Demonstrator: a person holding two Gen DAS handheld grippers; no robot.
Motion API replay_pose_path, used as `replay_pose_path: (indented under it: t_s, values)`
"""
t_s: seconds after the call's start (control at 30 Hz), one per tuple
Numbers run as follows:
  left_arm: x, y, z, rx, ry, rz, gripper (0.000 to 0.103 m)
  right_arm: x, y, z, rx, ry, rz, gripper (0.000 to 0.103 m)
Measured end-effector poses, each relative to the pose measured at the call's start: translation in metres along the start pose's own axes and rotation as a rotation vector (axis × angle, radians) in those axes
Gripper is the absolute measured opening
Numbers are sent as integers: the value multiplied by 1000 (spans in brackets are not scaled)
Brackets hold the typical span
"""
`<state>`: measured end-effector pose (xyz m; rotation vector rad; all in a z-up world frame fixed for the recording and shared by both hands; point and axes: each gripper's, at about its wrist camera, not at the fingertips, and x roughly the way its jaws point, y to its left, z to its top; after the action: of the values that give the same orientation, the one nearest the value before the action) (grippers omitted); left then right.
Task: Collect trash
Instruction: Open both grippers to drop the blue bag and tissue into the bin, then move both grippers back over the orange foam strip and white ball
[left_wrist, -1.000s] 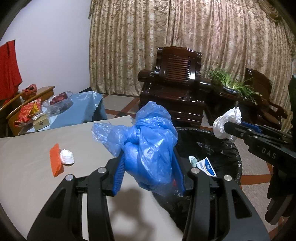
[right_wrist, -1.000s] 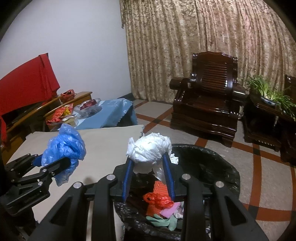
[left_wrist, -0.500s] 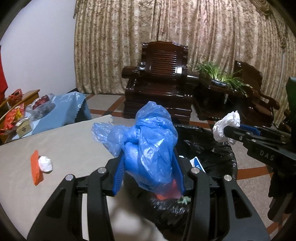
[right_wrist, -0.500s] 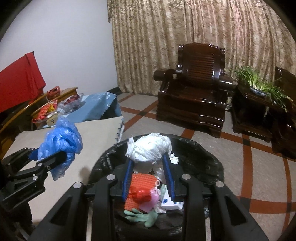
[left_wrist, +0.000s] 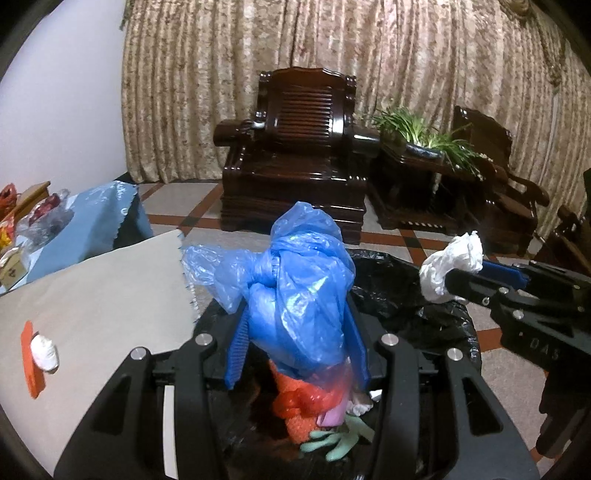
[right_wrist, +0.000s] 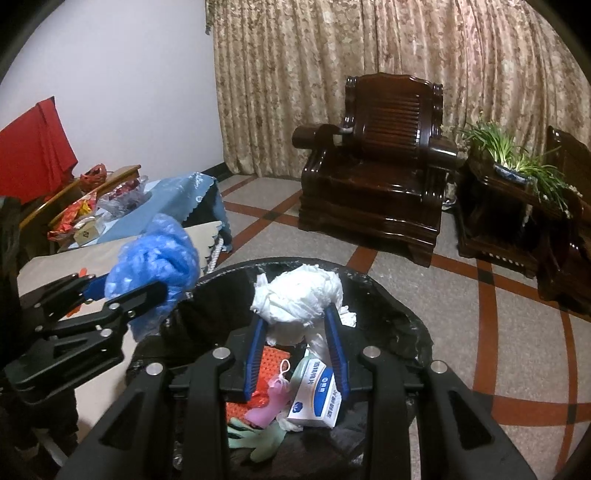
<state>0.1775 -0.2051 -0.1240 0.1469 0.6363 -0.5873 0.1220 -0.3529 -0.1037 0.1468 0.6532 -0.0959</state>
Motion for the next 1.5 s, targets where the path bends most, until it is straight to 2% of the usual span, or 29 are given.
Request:
replay_pose_path:
  t_s: [0.1,0.17,0.27,0.33,0.43,0.63,0.9,1.23,1.5]
  values:
    - [11,-2,4,-3,16,-43,54,8,-5,-2,-1,9,-21,46]
    - [14,-1,6,-12,14,-67,65,10,-8,-4,4,14,-32,55]
    - [11,5,8,-26,-1,-64,72,7,-14,-7,23,8,-42,66]
    - [7,13,9,-47,-4,-68,76,5,-17,-8,31,-1,-53,80]
    - [1,20,10,-72,-17,-82,84,-1,-17,-10,37,-15,-68,91]
    - [-18,32,14,-94,-52,-60,85,-11,-14,-4,47,-41,-67,96]
    - [-63,69,9,-122,-110,54,90,-28,6,2,39,-70,-24,97]
    - [-114,128,-21,-170,-110,230,91,-23,63,8,-7,-65,72,97]
    - [-147,198,-56,-265,-88,384,91,-1,130,20,-81,-65,166,97]
